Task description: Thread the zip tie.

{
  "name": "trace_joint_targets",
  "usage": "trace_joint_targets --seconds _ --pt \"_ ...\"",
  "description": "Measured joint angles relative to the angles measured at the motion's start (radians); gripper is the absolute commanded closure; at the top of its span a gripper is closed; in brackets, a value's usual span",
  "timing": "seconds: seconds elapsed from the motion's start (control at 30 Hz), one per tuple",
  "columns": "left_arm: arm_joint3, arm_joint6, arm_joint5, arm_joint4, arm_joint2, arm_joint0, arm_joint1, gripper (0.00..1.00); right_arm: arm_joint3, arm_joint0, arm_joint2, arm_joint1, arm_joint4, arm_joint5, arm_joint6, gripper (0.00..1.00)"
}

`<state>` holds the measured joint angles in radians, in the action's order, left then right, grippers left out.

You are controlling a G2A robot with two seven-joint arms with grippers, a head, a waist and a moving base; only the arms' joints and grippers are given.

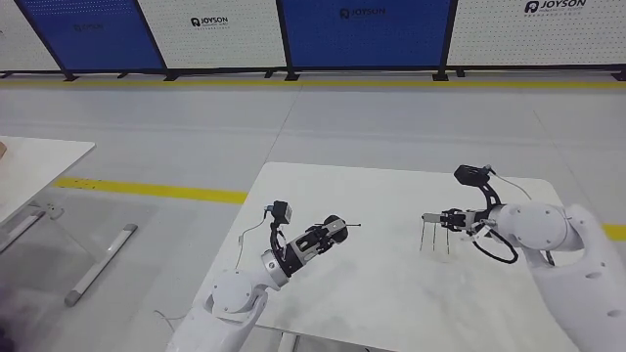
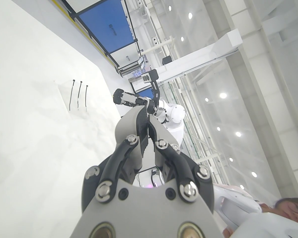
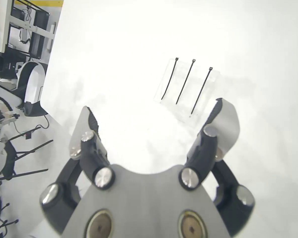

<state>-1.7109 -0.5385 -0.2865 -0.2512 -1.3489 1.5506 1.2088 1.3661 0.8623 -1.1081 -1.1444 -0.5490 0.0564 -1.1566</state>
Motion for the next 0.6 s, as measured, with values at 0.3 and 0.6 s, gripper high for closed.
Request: trace_joint_targets --seconds 0.3,0.6 --pt "0.0 0.0 0.0 0.0 0.0 0.0 0.0 1.0 -0.182 -0.146 0.098 -0.031 0.038 -0.064 -0.063 0.0" --pt "0.0 0.0 0.0 0.0 0.0 0.0 0.0 1.0 -0.412 -0.235 0.216 -0.085 0.107 -0.117 -0.019 0.0"
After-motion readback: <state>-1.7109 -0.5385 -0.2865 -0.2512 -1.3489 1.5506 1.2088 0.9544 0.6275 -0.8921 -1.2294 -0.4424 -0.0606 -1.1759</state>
